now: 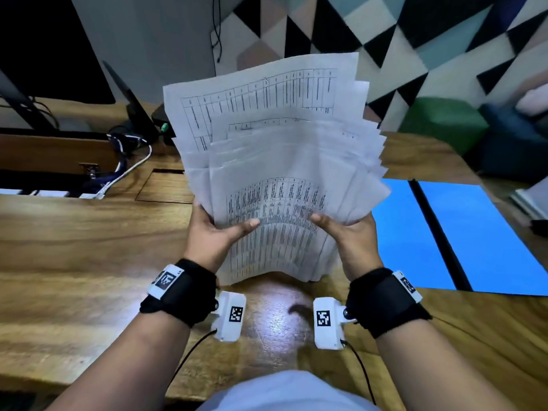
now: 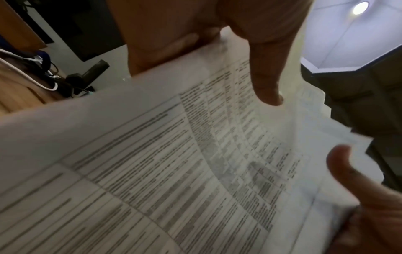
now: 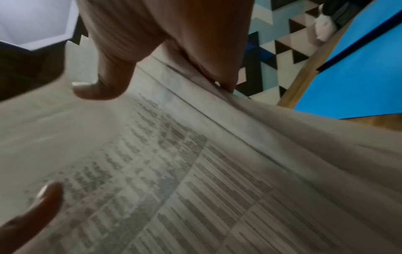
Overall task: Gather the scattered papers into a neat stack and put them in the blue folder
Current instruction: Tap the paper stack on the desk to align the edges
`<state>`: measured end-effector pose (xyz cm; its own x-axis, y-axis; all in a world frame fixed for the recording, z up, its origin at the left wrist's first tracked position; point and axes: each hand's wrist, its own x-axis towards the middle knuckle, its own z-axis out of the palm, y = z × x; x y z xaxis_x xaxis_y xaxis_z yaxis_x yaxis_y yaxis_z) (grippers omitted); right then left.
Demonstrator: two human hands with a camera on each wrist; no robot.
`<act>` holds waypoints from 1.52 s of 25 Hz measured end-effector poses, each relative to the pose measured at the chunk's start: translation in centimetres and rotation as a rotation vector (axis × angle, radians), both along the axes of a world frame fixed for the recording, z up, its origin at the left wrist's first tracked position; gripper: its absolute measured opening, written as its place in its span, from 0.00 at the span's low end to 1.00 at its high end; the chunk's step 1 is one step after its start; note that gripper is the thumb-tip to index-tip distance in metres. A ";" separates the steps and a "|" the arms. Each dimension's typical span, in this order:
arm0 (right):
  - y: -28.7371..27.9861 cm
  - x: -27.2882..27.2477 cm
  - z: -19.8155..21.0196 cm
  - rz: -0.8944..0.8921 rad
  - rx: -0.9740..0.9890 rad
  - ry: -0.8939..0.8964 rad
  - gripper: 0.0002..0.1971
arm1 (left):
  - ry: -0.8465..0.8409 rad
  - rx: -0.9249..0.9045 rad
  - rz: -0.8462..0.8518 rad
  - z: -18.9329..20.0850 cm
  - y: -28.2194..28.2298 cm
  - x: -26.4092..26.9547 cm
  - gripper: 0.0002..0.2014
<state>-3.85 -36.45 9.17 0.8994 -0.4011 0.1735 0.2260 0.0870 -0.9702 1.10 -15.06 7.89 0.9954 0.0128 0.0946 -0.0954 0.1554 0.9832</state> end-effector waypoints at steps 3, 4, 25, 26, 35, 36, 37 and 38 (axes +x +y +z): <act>-0.3 -0.1 0.4 -0.028 0.049 -0.039 0.24 | -0.051 -0.037 0.009 0.4 0.2 0.4 0.45; -0.4 -0.1 0.5 -0.063 0.081 -0.036 0.28 | -0.058 -0.037 -0.006 0.7 0.3 0.3 0.42; 2.1 -2.2 4.5 -0.416 -0.646 -0.362 0.19 | -0.199 -0.252 -0.015 6.0 -0.1 -0.8 0.46; 2.0 -2.1 4.4 -0.404 -0.660 -0.300 0.18 | -0.208 -0.255 -0.009 6.3 -0.1 -0.7 0.43; 1.8 -2.5 5.0 -0.319 -0.618 -0.273 0.14 | -0.211 -0.243 0.066 7.0 -0.7 -0.9 0.28; 1.9 -2.7 5.1 -0.304 -0.641 -0.292 0.11 | -0.200 -0.232 0.081 7.1 -0.9 -0.9 0.24; 2.1 -2.8 5.2 -0.298 -0.686 -0.331 0.10 | -0.194 -0.217 0.091 7.2 -1.0 -0.9 0.19; 2.2 -3.0 5.2 -0.297 -0.737 -0.372 0.10 | -0.189 -0.196 0.104 7.2 -1.1 -0.8 0.16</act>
